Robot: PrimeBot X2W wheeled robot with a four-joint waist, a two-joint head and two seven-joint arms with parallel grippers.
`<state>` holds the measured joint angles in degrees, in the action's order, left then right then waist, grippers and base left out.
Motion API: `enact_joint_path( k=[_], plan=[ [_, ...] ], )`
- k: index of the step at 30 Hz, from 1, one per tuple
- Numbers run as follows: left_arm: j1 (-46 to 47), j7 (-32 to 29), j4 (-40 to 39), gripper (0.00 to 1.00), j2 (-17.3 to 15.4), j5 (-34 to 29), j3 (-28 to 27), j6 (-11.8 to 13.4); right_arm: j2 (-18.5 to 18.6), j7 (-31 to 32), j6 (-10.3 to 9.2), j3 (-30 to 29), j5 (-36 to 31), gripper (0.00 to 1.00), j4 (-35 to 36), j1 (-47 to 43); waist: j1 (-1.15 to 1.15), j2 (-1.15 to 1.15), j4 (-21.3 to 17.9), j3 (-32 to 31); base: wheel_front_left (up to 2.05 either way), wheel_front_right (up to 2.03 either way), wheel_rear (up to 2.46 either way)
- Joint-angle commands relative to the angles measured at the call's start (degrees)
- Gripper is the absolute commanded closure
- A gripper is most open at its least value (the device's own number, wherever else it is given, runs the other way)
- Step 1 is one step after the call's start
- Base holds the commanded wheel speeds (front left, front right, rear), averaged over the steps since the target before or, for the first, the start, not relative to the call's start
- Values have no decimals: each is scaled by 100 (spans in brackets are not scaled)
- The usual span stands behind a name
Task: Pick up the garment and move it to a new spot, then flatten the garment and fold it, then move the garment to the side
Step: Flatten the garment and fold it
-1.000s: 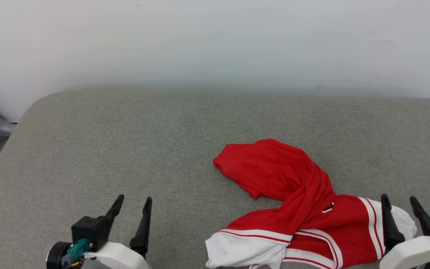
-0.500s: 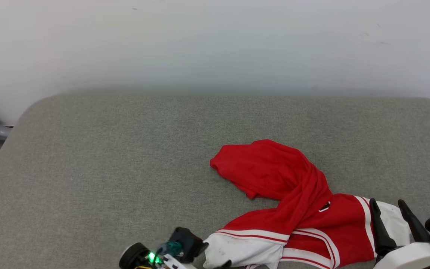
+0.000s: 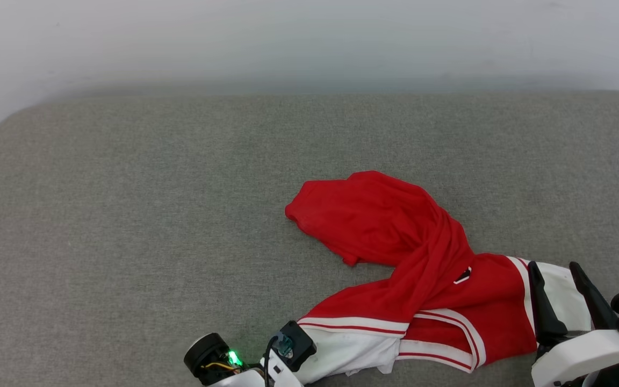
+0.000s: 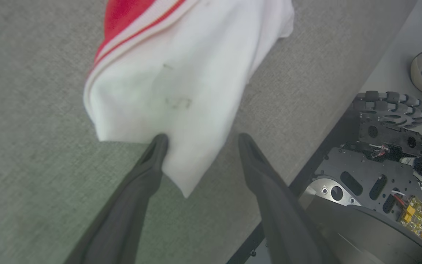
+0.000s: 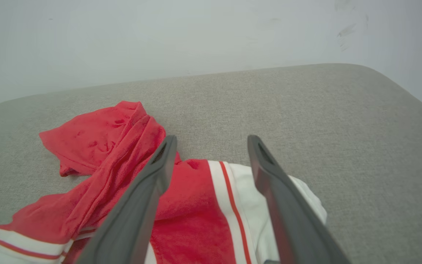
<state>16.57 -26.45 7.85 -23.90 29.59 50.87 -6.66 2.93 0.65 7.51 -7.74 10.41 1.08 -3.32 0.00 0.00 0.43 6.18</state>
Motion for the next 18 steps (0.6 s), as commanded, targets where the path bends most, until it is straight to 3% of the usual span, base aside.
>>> enact_joint_path(
  k=[1, 3, 4, 5, 6, 7, 8, 11, 18],
  plan=[
    [88, -91, 106, 0, -14, 66, 101, -39, -8, -31, -4, 0, 19, 0, -6, 93, 0, 0, -87, 134, 0, 0, 0],
    [175, -254, 259, 0, -36, 145, 309, -70, -8, -60, -4, -4, 38, 0, -34, 126, 0, 0, -118, 197, 0, 0, 0],
    [187, -354, 313, 7, -54, 204, 445, -79, -8, -66, -4, -13, 35, 0, -53, 134, 0, 0, -131, 217, 0, 0, 0],
    [202, -411, 347, 35, -65, 266, 546, -89, -8, -77, -4, -21, 42, 0, -69, 145, 0, 0, -144, 235, 0, 0, 0],
    [223, -460, 385, 53, -85, 318, 657, -94, -8, -83, -4, -23, 46, 0, -83, 163, 0, 0, -154, 246, 0, 0, 0],
    [256, -498, 395, 82, -106, 370, 772, -98, -8, -98, -4, -31, 50, 0, -89, 188, 0, 0, -163, 260, 0, 0, 0],
    [294, -497, 399, 100, -121, 434, 878, -101, -8, -109, -4, -35, 49, 0, -97, 208, 0, 0, -168, 270, 0, 0, 0],
    [526, -156, 411, 100, -168, 626, 1025, -90, -8, -103, -4, -137, 60, 0, -129, 233, 0, 0, -139, 273, 0, 0, 0],
    [330, 647, 10, 100, -220, 1090, 322, 218, -9, 106, -4, -481, 319, 0, -355, 259, 0, 0, -9, 154, 0, 0, 0]
  ],
)
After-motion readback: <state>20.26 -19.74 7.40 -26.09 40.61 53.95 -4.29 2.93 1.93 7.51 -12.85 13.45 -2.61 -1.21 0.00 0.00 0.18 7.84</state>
